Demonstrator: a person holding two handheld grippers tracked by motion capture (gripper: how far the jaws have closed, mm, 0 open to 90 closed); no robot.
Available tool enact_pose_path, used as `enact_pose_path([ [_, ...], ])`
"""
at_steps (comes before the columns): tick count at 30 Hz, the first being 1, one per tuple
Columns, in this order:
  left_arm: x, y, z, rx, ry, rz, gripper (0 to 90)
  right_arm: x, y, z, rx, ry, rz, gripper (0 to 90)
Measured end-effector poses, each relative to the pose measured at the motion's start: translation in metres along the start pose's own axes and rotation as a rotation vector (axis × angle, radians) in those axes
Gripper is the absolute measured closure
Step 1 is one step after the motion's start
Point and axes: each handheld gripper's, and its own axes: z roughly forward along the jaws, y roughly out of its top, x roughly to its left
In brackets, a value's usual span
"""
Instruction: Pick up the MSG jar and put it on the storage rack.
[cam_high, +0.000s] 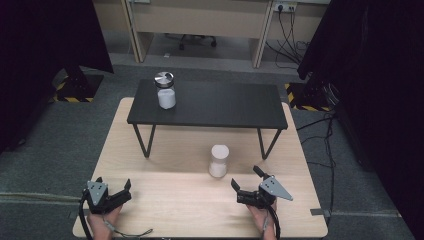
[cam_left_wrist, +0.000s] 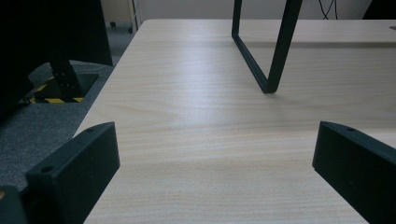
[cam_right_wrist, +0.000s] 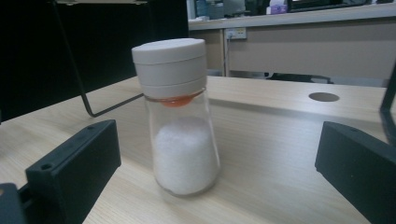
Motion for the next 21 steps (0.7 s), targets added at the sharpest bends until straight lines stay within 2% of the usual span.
enact_pose_path([
  [9, 0.001, -0.001, -0.001, -0.009, -0.002, -0.006, 0.0, 0.0, 0.007, 0.023, 0.026, 0.033, -0.038, 0.6],
  [21, 0.003, -0.004, -0.002, -0.027, -0.011, -0.012, 0.0, 0.007, 0.012, 0.043, 0.015, 0.055, -0.072, 1.4],
])
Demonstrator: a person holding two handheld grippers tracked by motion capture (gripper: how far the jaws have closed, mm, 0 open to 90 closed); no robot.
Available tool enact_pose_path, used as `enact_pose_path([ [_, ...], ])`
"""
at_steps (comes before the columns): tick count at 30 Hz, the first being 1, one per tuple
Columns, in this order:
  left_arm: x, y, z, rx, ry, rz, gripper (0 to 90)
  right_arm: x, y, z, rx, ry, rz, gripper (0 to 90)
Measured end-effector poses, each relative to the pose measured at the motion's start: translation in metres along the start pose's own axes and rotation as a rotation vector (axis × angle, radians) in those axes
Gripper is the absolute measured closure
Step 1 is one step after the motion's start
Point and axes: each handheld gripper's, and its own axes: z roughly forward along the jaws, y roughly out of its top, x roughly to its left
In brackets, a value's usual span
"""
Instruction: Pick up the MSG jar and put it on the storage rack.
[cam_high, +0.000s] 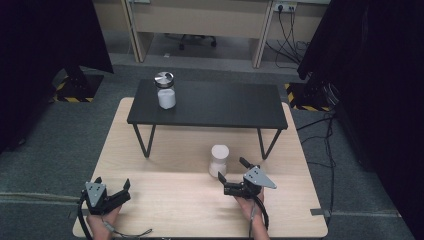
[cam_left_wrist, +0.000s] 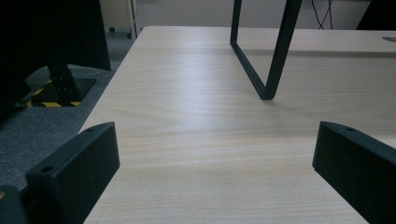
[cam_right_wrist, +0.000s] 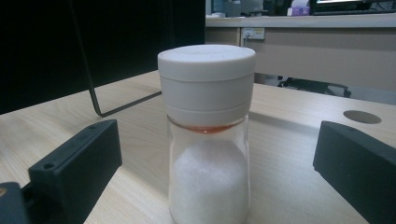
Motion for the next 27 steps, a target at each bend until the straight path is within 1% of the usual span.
enact_pose_path([
  [4, 0.0, 0.0, 0.0, 0.0, -0.002, -0.001, 0.0, 0.0, 0.002, 0.004, -0.001, 0.001, -0.003, 1.7],
  [7, 0.0, 0.0, 0.0, -0.001, -0.002, -0.001, 0.0, -0.001, 0.004, 0.006, 0.002, 0.009, -0.003, 4.1],
  [13, 0.0, 0.0, 0.0, 0.0, -0.002, 0.0, 0.0, -0.005, 0.006, 0.013, -0.003, 0.021, 0.01, 4.7],
  [19, 0.0, 0.0, 0.0, 0.001, -0.005, 0.006, 0.0, -0.006, 0.008, 0.02, -0.005, 0.034, 0.003, 5.8],
  [27, 0.0, 0.001, 0.001, 0.005, 0.002, 0.001, 0.0, -0.008, 0.01, 0.025, -0.009, 0.035, 0.013, 6.5],
])
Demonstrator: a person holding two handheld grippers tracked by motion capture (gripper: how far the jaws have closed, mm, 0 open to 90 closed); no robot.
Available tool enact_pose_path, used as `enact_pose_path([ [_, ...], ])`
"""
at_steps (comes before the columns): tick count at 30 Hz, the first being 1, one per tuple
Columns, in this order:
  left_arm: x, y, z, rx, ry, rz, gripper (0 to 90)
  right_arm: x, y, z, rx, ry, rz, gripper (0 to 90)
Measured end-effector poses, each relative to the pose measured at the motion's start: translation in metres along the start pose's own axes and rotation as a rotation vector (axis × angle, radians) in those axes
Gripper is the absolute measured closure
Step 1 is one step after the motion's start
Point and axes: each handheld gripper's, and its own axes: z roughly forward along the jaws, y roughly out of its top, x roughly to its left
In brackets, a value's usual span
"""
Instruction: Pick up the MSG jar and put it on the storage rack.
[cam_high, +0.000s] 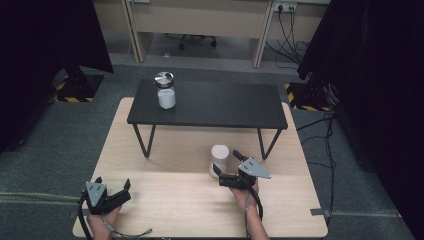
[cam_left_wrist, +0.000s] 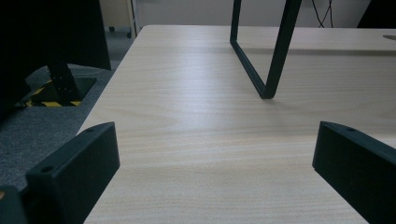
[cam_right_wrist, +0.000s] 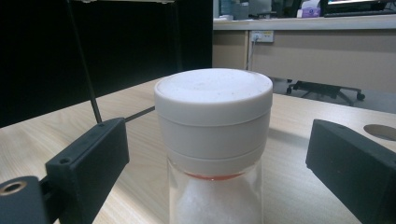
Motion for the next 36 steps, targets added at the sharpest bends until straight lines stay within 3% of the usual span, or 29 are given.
enact_pose_path([
  [12, 0.0, 0.001, 0.0, 0.005, 0.001, 0.004, 0.0, -0.002, 0.003, 0.007, -0.007, 0.013, 0.004, 9.5],
  [26, 0.0, 0.001, 0.001, 0.007, -0.003, 0.006, 0.0, -0.003, -0.002, 0.016, -0.023, 0.012, 0.033, 22.6],
  [36, -0.001, 0.001, 0.001, 0.009, 0.0, 0.008, 0.0, -0.006, -0.003, 0.018, -0.028, 0.021, 0.041, 23.9],
])
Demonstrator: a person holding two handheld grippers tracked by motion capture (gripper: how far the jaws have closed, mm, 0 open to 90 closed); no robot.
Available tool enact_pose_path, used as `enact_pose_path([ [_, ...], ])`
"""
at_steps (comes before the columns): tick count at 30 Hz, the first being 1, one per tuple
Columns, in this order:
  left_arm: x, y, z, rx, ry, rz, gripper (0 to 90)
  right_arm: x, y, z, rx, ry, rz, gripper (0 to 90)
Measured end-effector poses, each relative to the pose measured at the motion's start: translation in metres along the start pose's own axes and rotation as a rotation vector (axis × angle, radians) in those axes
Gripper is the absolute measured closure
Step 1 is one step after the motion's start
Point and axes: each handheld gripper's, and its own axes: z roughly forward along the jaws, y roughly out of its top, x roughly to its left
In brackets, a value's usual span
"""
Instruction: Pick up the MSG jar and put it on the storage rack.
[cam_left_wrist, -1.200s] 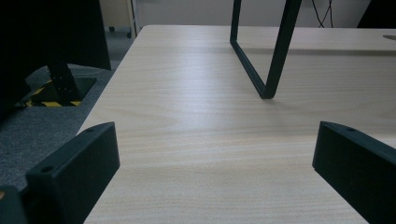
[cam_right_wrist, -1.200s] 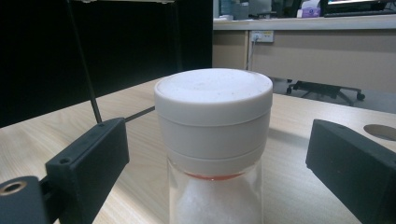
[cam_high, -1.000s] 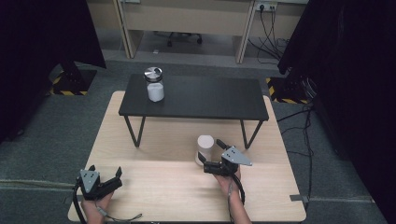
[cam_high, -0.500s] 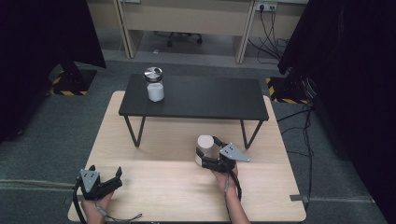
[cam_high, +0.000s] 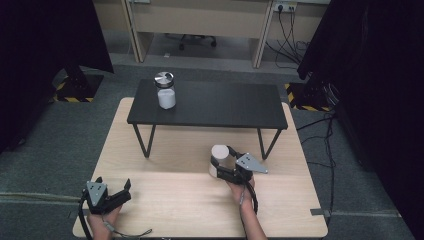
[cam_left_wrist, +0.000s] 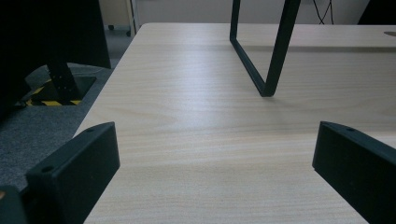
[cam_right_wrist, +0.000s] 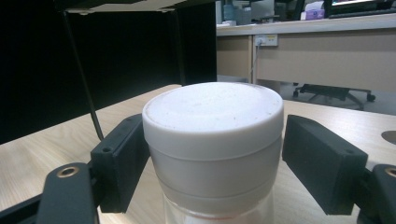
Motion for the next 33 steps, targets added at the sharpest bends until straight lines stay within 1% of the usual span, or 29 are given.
enact_pose_path([
  [1, 0.0, 0.0, 0.0, 0.001, 0.0, 0.002, 0.0, 0.0, 0.0, 0.0, -0.001, 0.002, 0.002, 24.2],
  [3, 0.0, 0.0, 0.0, 0.001, 0.001, 0.002, 0.0, -0.002, 0.0, 0.001, 0.002, 0.011, 0.001, 32.0],
  [5, 0.0, 0.0, 0.0, 0.002, 0.001, 0.003, 0.0, 0.0, 0.001, 0.0, 0.004, 0.008, -0.009, 32.3],
  [11, 0.0, 0.0, 0.001, 0.002, -0.001, -0.002, 0.0, -0.002, 0.001, 0.0, 0.004, 0.017, -0.014, 32.6],
  [15, 0.001, 0.0, 0.001, 0.002, -0.004, -0.004, 0.0, -0.003, 0.003, 0.0, 0.011, 0.019, -0.022, 32.9],
  [20, 0.001, 0.001, 0.001, 0.004, -0.007, -0.006, 0.0, -0.007, 0.008, 0.0, 0.03, 0.036, -0.03, 33.0],
  [22, 0.001, 0.001, 0.001, 0.004, -0.007, -0.006, 0.0, -0.006, 0.01, 0.0, 0.035, 0.035, -0.031, 33.0],
  [23, 0.003, 0.0, 0.0, -0.001, -0.017, -0.01, 0.0, -0.006, 0.01, 0.0, 0.034, 0.035, -0.035, 33.0],
  [27, 0.004, 0.001, 0.001, 0.005, -0.016, -0.016, 0.0, -0.004, 0.011, 0.0, 0.038, 0.033, -0.04, 33.0],
  [30, 0.002, 0.002, 0.001, 0.008, -0.013, -0.003, 0.0, -0.004, 0.015, -0.001, 0.051, 0.035, -0.05, 33.1],
  [33, 0.002, 0.001, 0.001, 0.007, -0.012, -0.006, 0.0, -0.003, 0.017, -0.002, 0.059, 0.036, -0.055, 33.1],
])
